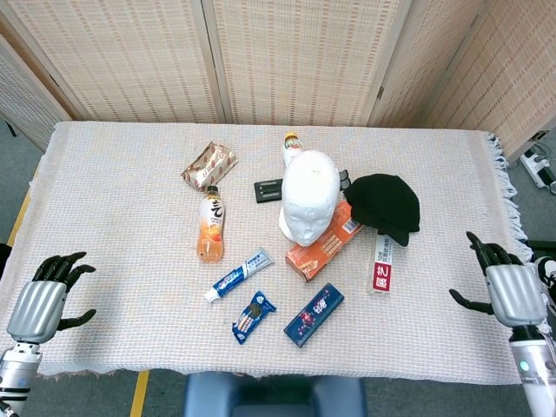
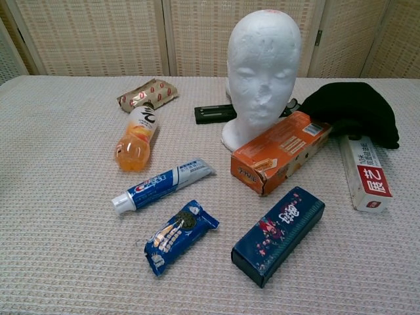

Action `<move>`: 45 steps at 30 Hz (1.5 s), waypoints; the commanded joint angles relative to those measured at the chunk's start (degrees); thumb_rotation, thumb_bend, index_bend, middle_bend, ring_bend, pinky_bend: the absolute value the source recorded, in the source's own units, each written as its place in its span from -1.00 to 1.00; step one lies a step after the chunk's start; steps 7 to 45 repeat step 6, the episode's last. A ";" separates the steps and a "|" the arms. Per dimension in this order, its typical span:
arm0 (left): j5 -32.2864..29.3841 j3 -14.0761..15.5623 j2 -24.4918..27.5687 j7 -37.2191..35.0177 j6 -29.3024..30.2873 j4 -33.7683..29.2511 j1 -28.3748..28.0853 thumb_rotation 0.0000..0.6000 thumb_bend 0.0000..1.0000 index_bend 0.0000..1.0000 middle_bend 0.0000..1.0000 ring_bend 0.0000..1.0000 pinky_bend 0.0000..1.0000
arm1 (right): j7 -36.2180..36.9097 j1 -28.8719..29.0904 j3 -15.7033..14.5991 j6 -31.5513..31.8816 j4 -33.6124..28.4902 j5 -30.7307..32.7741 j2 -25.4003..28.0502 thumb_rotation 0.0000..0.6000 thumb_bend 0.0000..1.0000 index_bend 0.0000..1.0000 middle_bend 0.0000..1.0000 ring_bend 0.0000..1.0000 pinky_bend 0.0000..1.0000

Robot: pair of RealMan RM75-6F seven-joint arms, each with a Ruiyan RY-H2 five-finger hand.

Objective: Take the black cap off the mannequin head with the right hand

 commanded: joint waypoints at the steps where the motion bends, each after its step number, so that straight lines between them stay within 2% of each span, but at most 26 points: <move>1: -0.04 -0.01 -0.22 -0.24 0.13 0.08 0.09 1.00 -0.73 -0.34 -0.63 -0.64 -0.66 | 1.36 -4.24 -2.09 4.54 -0.89 -2.77 -0.09 0.41 -0.67 -0.90 -0.54 -0.62 -0.31; 6: -0.32 -0.27 -1.03 -0.61 0.35 0.54 0.10 1.00 -0.73 -0.35 -0.63 -0.64 -0.66 | 1.70 -7.03 -2.55 7.57 -0.73 -4.39 -1.00 0.40 -0.64 -0.87 -0.52 -0.60 -0.31; 45: -0.32 -0.27 -1.03 -0.61 0.35 0.54 0.10 1.00 -0.73 -0.35 -0.63 -0.64 -0.66 | 1.70 -7.03 -2.55 7.57 -0.73 -4.39 -1.00 0.40 -0.64 -0.87 -0.52 -0.60 -0.31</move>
